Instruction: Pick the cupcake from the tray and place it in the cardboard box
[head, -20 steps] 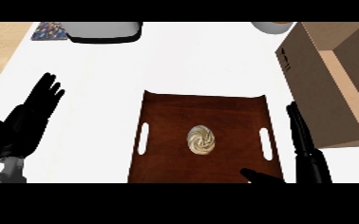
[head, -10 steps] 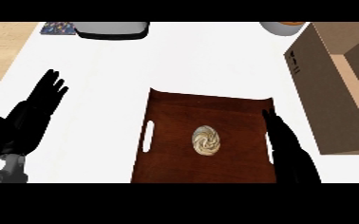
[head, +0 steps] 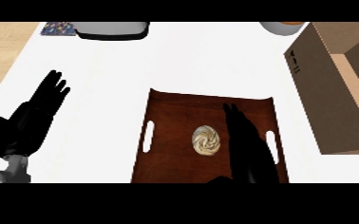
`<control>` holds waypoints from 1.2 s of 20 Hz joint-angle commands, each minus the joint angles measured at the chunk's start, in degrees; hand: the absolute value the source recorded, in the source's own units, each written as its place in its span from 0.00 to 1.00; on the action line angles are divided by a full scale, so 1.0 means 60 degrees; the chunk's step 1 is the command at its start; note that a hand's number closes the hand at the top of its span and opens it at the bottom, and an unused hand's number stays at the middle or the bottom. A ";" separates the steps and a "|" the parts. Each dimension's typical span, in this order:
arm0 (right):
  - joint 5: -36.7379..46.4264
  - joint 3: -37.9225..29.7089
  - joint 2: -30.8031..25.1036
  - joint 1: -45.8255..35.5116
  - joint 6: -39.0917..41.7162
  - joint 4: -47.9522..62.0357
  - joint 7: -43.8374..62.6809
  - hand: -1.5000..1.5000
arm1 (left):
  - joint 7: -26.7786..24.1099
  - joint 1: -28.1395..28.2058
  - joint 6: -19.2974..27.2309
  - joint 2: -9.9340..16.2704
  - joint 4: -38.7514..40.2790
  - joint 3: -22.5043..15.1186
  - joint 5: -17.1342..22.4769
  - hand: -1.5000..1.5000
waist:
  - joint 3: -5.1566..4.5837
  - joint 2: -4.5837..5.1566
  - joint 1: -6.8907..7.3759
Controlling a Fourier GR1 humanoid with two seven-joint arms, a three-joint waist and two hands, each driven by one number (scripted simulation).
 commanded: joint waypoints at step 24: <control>0.0250 -0.0460 0.1231 -0.1294 0.1439 0.2160 0.1391 0.00 | 0.0563 0.0186 -0.0440 -0.0401 -0.0429 0.0707 -0.0347 0.50 | 0.0032 -0.0008 -0.0107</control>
